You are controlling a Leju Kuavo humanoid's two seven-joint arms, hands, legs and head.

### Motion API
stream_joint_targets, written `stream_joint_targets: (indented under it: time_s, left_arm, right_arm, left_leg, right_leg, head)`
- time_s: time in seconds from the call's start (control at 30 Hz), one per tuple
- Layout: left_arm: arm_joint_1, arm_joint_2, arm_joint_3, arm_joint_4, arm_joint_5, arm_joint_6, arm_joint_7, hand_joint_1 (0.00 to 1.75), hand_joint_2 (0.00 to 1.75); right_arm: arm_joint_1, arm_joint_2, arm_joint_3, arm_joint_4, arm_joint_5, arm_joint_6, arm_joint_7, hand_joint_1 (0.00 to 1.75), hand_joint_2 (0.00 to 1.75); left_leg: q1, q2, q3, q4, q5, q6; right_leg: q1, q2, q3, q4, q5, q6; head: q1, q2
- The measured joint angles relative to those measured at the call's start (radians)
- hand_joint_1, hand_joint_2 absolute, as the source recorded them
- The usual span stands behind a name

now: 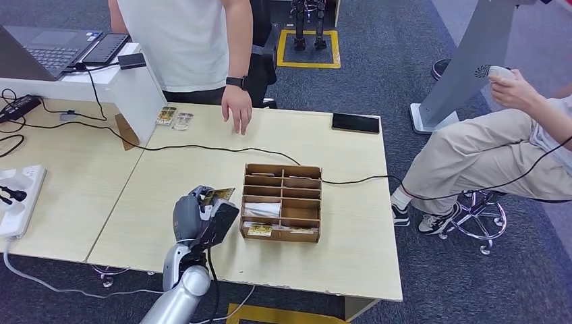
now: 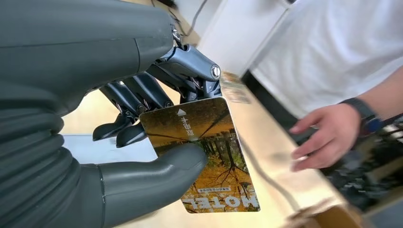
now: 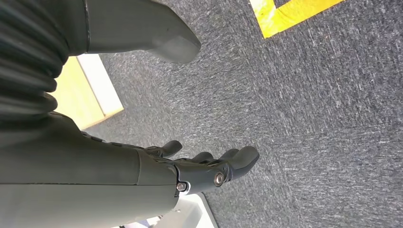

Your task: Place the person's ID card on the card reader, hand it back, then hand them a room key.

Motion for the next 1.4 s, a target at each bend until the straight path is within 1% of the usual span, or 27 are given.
stream_joint_targets:
  time_s: [0.13,0.27,0.57,0.8,0.83,0.93,0.97,1.1,1.23,1.3,1.4]
  left_arm:
    - [-0.030,0.001,-0.036,-0.082,0.081,-0.040,-0.012,1.75,1.75]
    - [-0.082,0.006,-0.059,-0.114,0.107,-0.046,-0.012,1.75,1.75]
    - [-0.219,0.017,-0.068,-0.111,0.212,-0.067,-0.008,1.75,1.75]
    - [-0.300,0.022,-0.068,-0.072,0.248,-0.063,0.001,1.75,1.75]
    - [-0.309,0.022,-0.068,-0.066,0.251,-0.062,0.003,1.67,1.75]
    - [-0.334,0.022,-0.068,-0.043,0.274,-0.059,0.006,0.36,1.75]
    - [-0.342,0.022,-0.068,-0.034,0.284,-0.057,0.006,0.00,1.75]
    - [-0.360,0.021,-0.068,-0.006,0.306,-0.041,-0.006,0.00,1.75]
    - [-0.355,0.020,-0.072,-0.002,0.320,-0.029,-0.032,0.00,1.75]
    - [-0.337,0.021,-0.080,-0.015,0.328,-0.027,-0.052,0.00,1.75]
    - [-0.285,0.024,-0.094,-0.067,0.348,-0.026,-0.092,0.00,1.75]
  right_arm:
    - [0.000,0.000,0.004,0.001,0.003,-0.003,-0.002,0.00,1.75]
    - [0.000,0.000,0.011,0.004,0.014,-0.010,-0.003,0.00,1.75]
    - [-0.002,0.000,0.026,0.019,0.018,-0.023,-0.002,0.00,1.75]
    - [-0.003,0.000,0.036,0.030,0.030,-0.031,0.000,0.00,1.75]
    - [-0.003,0.000,0.038,0.032,0.031,-0.031,0.000,0.00,1.75]
    - [-0.004,0.000,0.043,0.035,0.033,-0.031,0.002,0.00,1.75]
    - [-0.004,0.000,0.044,0.036,0.034,-0.031,0.002,0.00,1.75]
    - [-0.004,0.000,0.047,0.040,0.032,-0.032,0.004,0.00,1.75]
    - [-0.004,0.000,0.047,0.042,0.027,-0.033,0.004,0.00,1.75]
    - [-0.004,0.000,0.047,0.042,0.022,-0.033,0.004,0.00,1.75]
    - [-0.002,0.000,0.047,0.042,0.013,-0.033,0.004,0.00,1.75]
  left_leg:
    - [0.000,0.000,-0.001,0.000,0.000,0.000]
    - [0.000,0.000,-0.001,0.000,0.000,0.000]
    - [0.000,0.000,-0.001,0.000,0.000,0.000]
    - [0.000,0.000,-0.002,0.000,0.000,0.000]
    - [0.000,0.000,-0.002,0.000,0.000,0.000]
    - [0.000,0.000,-0.002,0.000,0.000,0.000]
    - [0.000,0.000,-0.002,0.000,0.000,0.000]
    - [0.000,0.000,-0.002,0.000,0.000,0.000]
    - [0.000,0.000,-0.002,0.000,0.000,0.000]
    - [0.000,0.000,-0.002,0.000,0.000,0.000]
    - [0.000,0.000,-0.003,0.000,0.000,0.001]
  right_leg:
    - [0.000,0.000,-0.001,0.000,0.000,0.000]
    - [0.000,0.000,-0.001,0.000,0.000,0.000]
    - [0.000,0.000,-0.001,0.000,0.000,0.000]
    - [0.000,0.000,-0.002,0.000,0.000,0.000]
    - [0.000,0.000,-0.002,0.000,0.000,0.000]
    - [0.000,0.000,-0.002,0.000,0.000,0.000]
    - [0.000,0.000,-0.002,0.000,0.000,0.000]
    - [0.000,0.000,-0.002,0.000,0.000,0.000]
    - [0.000,0.000,-0.002,0.000,0.000,0.000]
    - [0.000,0.000,-0.002,0.000,0.000,0.000]
    - [0.000,0.001,-0.002,0.000,0.000,0.000]
  head:
    - [0.000,0.000]
    - [0.000,0.000]
    - [0.000,0.000]
    - [0.000,0.000]
    - [0.000,0.000]
    - [0.000,0.000]
    - [0.000,0.000]
    - [0.000,0.000]
    - [0.000,0.000]
    - [0.000,0.000]
    - [0.000,0.000]
